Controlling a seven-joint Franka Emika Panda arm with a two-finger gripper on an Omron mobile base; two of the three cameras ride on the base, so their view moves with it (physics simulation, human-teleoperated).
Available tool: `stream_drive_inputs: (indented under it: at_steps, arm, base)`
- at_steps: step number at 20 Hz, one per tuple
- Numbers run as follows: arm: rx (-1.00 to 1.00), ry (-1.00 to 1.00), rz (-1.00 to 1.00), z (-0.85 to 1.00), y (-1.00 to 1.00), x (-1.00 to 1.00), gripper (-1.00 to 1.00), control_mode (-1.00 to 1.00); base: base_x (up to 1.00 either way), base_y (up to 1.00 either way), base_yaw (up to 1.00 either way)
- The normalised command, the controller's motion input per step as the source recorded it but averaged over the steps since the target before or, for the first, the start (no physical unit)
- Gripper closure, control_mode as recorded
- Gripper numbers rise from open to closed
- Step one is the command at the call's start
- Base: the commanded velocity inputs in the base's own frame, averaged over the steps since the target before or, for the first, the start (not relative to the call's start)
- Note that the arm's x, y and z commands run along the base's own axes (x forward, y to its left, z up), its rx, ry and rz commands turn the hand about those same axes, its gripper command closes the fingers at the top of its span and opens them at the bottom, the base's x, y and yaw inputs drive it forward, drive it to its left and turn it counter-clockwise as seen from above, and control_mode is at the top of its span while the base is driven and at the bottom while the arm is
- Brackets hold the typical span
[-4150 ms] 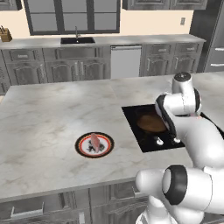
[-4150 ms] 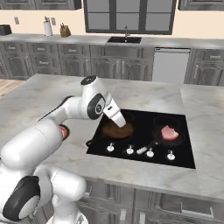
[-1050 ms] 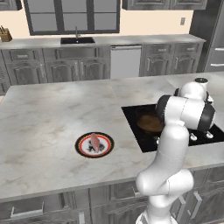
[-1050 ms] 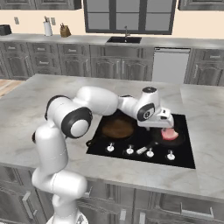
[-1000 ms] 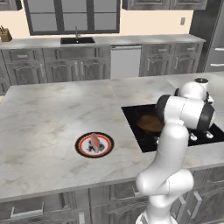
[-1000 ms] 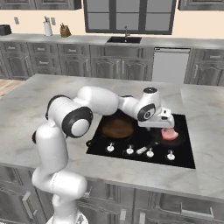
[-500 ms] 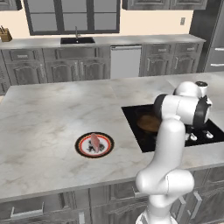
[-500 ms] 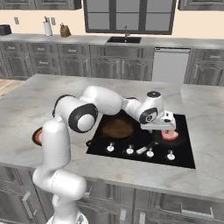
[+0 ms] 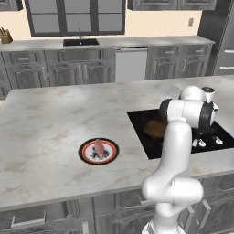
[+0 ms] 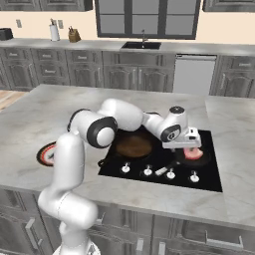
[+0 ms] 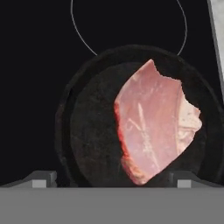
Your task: Place one of the steaks on the plate and the other in the bowl. Then place the bowl in the fridge.
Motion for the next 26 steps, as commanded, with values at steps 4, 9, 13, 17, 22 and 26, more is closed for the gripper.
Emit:
stream_drive_inputs:
  at_steps: [4, 9, 13, 17, 22, 26]
  arm:
    - [0.0, 0.0, 0.07, -0.14, -0.28, 0.25, -1.0, -1.0]
    - [0.0, 0.0, 0.06, -0.25, -0.16, 0.26, -1.0, -1.0]
    - [0.0, 0.0, 0.05, -0.28, -0.07, 0.3, -1.0, -1.0]
    - [0.0, 0.02, 0.05, -0.39, -0.03, 0.22, -1.0, -1.0]
    - [0.0, 0.09, 0.04, -0.53, -0.06, 0.18, 1.0, -1.0]
    - [0.0, 0.12, 0.01, -0.52, -0.09, 0.05, 1.0, -1.0]
  base:
    - [0.0, 0.0, 0.0]
    - [0.0, 0.0, 0.0]
    - [0.0, 0.0, 0.0]
    - [0.0, 0.0, 0.0]
    - [0.0, 0.0, 0.0]
    - [0.0, 0.0, 0.0]
